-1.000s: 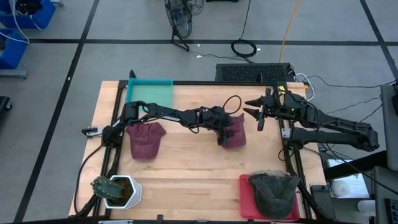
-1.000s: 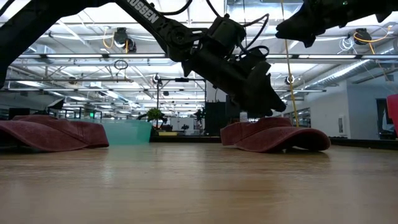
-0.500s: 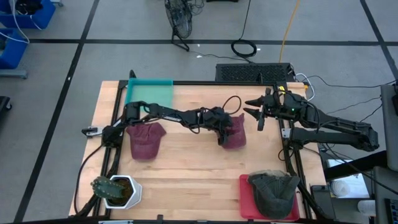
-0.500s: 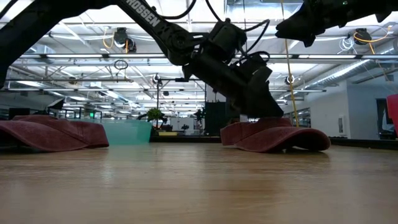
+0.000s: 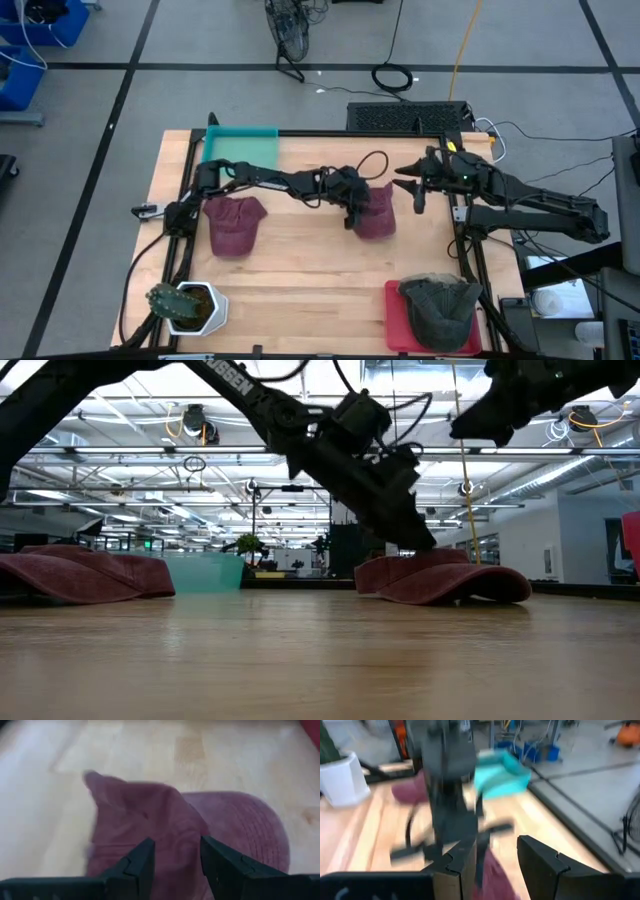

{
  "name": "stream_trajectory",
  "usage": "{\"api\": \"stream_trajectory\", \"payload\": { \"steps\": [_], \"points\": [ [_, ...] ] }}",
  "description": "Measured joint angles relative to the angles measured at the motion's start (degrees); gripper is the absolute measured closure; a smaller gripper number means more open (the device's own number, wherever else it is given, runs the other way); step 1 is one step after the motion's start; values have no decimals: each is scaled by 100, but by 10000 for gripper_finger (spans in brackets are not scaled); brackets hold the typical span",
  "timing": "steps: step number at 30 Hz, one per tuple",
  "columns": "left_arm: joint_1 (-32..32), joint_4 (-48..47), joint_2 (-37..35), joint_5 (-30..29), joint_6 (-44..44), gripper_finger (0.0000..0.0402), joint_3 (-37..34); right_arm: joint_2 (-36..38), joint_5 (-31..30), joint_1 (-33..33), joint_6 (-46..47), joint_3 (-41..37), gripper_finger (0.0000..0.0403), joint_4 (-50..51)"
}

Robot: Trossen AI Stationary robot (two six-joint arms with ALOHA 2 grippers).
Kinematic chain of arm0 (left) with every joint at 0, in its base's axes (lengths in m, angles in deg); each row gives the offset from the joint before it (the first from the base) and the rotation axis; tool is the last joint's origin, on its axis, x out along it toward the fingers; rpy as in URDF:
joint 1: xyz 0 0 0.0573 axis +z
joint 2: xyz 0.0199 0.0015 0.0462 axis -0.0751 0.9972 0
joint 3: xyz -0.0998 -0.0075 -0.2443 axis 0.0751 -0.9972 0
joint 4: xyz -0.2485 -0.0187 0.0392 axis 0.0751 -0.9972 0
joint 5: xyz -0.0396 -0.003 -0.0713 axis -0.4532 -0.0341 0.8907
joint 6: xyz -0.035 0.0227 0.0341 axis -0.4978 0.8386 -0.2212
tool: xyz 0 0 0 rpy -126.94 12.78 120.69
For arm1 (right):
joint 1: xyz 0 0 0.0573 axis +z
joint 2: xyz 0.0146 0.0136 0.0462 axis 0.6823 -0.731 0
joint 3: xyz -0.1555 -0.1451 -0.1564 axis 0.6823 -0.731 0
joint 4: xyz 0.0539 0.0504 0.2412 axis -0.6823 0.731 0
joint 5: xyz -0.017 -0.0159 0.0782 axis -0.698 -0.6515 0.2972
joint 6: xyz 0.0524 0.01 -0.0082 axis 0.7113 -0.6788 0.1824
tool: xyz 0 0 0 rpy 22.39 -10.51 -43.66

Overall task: Pick & Place hat
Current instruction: Put the right red cap into the blue bin

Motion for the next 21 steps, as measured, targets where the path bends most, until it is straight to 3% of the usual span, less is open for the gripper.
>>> {"api": "stream_trajectory", "payload": {
  "steps": [8,15,21],
  "points": [
    [74,-983,-770,1,269,243,2,-175,9,-2,167,-20,273,997],
    [126,-1658,-1305,-4,475,243,2,-831,526,-2,-327,-833,273,-400],
    [201,-2211,-1515,-2,333,243,-6,-1588,609,2,-762,-981,260,-985]
  ]
}}
